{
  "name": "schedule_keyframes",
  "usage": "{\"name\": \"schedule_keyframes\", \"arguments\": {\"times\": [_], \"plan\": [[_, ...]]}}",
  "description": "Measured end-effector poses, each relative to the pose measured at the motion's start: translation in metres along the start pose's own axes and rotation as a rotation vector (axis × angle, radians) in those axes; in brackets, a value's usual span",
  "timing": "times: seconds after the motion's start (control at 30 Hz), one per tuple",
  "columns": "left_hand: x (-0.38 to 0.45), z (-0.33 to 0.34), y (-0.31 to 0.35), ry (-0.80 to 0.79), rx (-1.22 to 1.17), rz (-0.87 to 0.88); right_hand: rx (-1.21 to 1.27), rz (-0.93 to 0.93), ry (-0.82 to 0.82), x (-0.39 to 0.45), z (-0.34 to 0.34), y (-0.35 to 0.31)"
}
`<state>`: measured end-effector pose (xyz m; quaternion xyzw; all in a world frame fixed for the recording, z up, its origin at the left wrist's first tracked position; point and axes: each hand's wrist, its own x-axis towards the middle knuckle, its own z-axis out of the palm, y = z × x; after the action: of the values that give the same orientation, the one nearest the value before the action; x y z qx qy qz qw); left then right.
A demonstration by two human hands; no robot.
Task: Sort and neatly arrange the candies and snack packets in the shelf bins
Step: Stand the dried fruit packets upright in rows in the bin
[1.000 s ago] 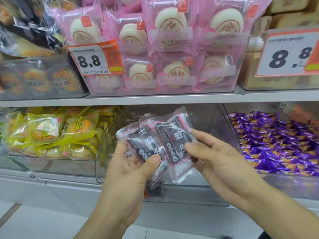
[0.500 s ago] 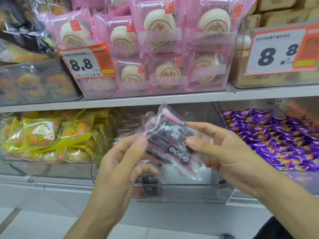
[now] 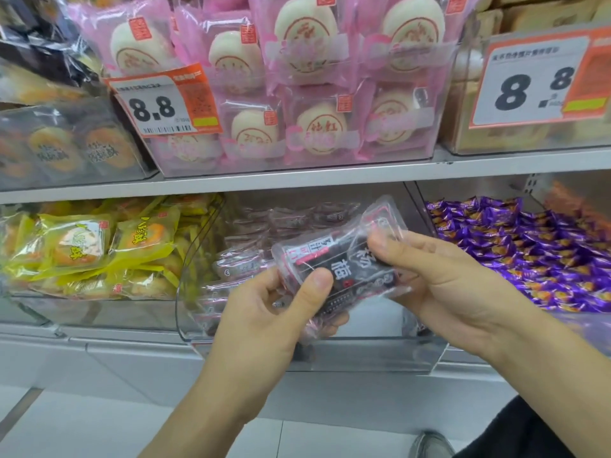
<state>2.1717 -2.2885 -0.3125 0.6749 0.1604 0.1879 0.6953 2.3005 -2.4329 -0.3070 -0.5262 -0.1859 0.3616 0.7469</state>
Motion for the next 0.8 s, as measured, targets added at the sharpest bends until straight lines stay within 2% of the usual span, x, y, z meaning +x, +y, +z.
{"name": "schedule_keyframes", "arguments": {"times": [0.1, 0.17, 0.23, 0.3, 0.4, 0.5, 0.6, 0.73, 0.8], "plan": [[0.0, 0.003, -0.004, -0.006, -0.072, 0.02, -0.116, 0.072, -0.099, -0.002, 0.001, -0.001], [0.001, 0.0, -0.004, -0.05, 0.008, 0.11, -0.19, -0.002, -0.135, -0.003, 0.001, -0.005], [0.005, -0.015, -0.004, -0.077, 0.31, 0.297, -0.266, -0.184, -0.128, -0.006, -0.001, -0.013], [0.014, -0.035, -0.006, -0.09, 0.702, 0.46, -0.489, -0.423, -0.082, -0.011, -0.004, -0.025], [0.028, -0.059, -0.016, -0.13, 1.044, 0.464, -0.91, -0.581, 0.074, -0.008, -0.012, -0.032], [0.036, -0.064, -0.03, -0.211, 1.2, 0.407, -1.237, -0.544, 0.155, 0.015, -0.016, -0.025], [0.042, -0.064, -0.035, -0.214, 1.198, 0.381, -1.516, -0.346, 0.113, 0.05, -0.011, -0.016], [0.046, -0.066, -0.037, -0.187, 1.144, 0.368, -1.582, -0.099, 0.104, 0.091, 0.0, 0.011], [0.046, -0.066, -0.038, -0.187, 1.136, 0.36, -1.601, -0.037, 0.105, 0.102, -0.001, 0.024]]}}
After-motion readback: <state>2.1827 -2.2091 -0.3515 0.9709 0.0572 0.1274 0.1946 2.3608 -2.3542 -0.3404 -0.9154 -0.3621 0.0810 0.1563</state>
